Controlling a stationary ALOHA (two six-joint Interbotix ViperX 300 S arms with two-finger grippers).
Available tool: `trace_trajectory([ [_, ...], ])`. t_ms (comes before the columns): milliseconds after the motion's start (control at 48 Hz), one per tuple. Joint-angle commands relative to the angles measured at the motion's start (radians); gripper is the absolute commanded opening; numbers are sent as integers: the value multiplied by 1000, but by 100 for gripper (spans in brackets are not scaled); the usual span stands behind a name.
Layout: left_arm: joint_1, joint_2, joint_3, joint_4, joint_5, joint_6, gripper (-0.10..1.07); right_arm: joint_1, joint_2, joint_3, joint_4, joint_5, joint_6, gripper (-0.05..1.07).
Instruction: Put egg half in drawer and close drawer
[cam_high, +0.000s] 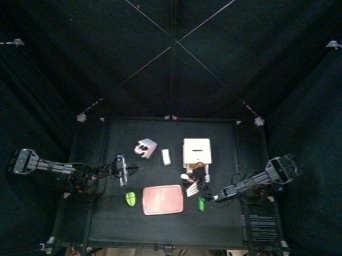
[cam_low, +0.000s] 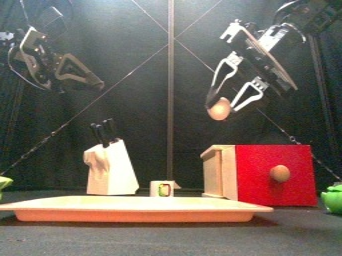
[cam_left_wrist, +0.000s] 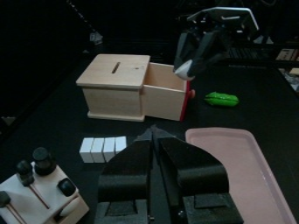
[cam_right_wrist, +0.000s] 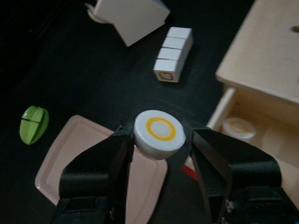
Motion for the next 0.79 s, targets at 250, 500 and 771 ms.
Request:
trace_trajectory([
  [250,8,0,-9,2,-3,-2,48,11,-112,115,89,78,8,63],
  [500,8,0,-6,-15,-2,-2,48,3,-109,137,110,78,8,63],
  [771,5,0,-3,-35,-2,-3,48,2,-110,153,123,58,6,64],
])
